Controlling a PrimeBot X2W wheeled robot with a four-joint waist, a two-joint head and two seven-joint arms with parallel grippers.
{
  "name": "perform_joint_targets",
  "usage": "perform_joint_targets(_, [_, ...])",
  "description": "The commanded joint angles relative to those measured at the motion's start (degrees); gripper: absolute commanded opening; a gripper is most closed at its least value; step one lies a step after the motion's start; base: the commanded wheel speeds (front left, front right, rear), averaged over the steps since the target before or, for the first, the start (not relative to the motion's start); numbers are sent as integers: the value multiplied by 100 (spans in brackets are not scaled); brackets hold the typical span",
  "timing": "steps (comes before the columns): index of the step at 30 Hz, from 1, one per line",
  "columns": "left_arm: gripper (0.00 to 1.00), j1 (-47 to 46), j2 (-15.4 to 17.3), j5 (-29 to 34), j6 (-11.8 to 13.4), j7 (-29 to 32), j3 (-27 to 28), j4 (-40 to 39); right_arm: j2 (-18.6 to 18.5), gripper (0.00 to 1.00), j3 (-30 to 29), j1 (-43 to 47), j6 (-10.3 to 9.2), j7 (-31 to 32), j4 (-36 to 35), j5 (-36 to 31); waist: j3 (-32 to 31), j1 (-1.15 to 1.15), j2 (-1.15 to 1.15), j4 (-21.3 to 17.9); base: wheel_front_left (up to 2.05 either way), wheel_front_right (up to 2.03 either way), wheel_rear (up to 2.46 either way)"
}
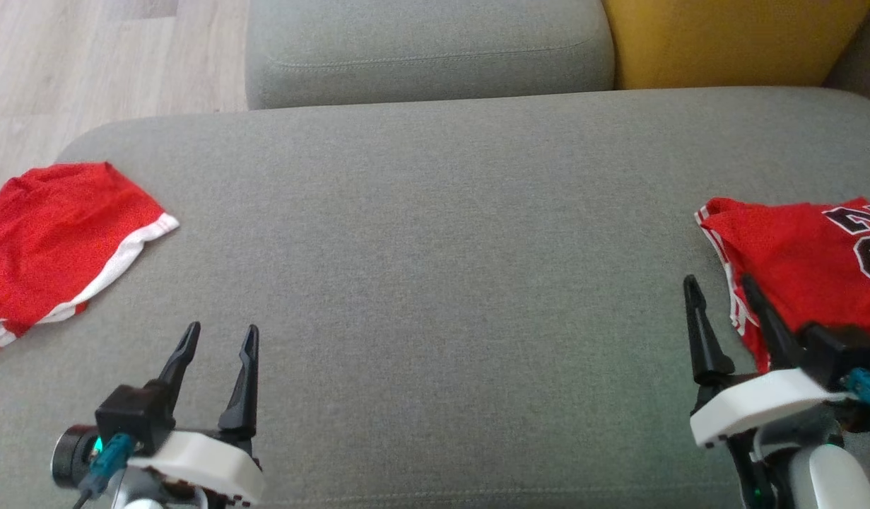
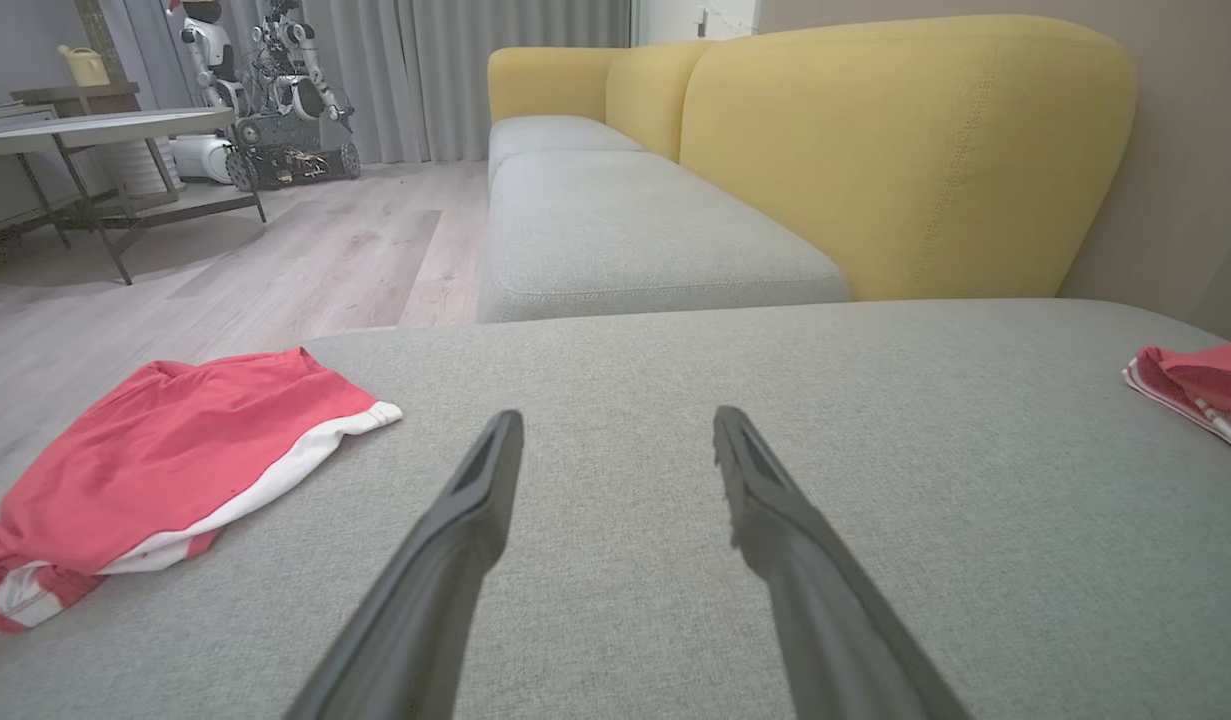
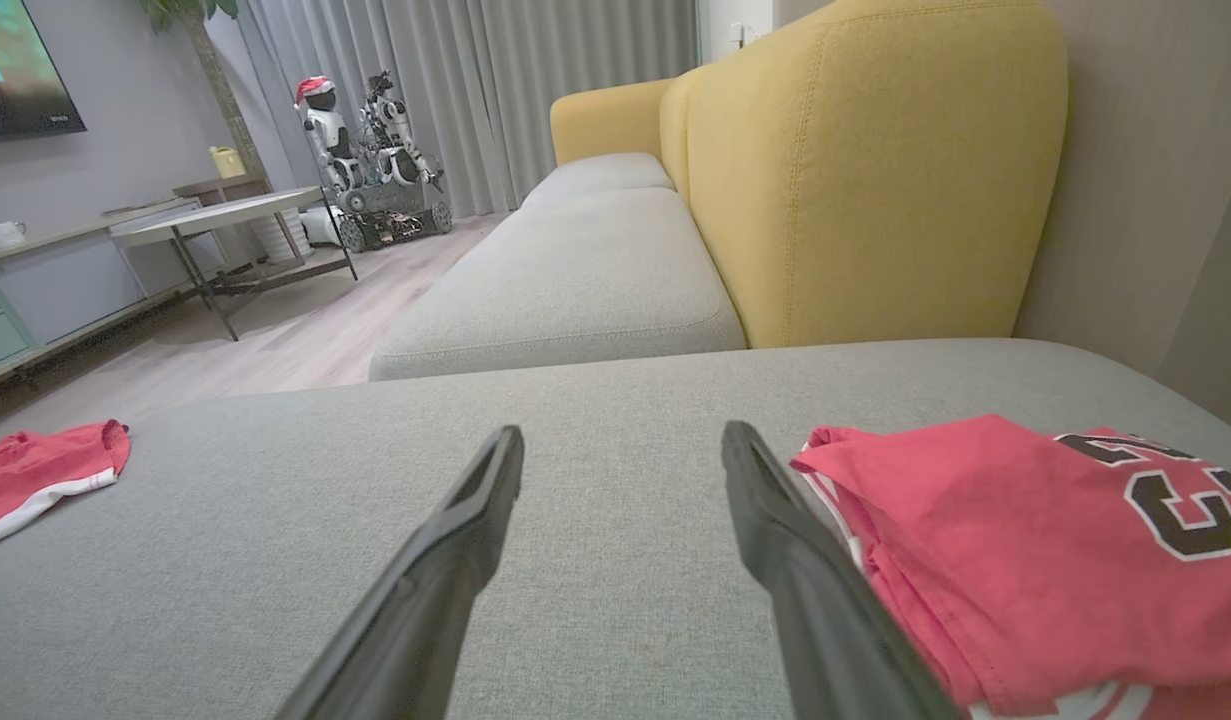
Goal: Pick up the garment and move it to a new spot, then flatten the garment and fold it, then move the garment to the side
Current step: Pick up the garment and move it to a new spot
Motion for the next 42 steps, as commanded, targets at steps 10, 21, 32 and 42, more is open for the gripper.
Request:
perform_joint_targets(10, [100, -364, 142, -44, 119, -47, 319, -197, -21, 100, 2, -82, -4, 66, -400, -96, -28, 0, 0, 787, 0, 0, 0])
perform_joint_targets(21, [100, -198, 228, -72, 254, -39, 406, -306, -21, 100, 106, 23, -4, 141, -514, -69, -82, 0, 0, 1810, 0, 0, 0])
perform_joint_targets(32, [100, -163, 262, -92, 313, -30, 419, -381, -21, 100, 173, 8, -4, 159, -511, -67, -103, 0, 0, 2128, 0, 0, 0])
perform_joint_targets(42, [100, -175, 274, -102, 336, -49, 433, -389, -21, 100, 210, -1, -4, 215, -498, -34, -57, 0, 0, 2138, 0, 0, 0])
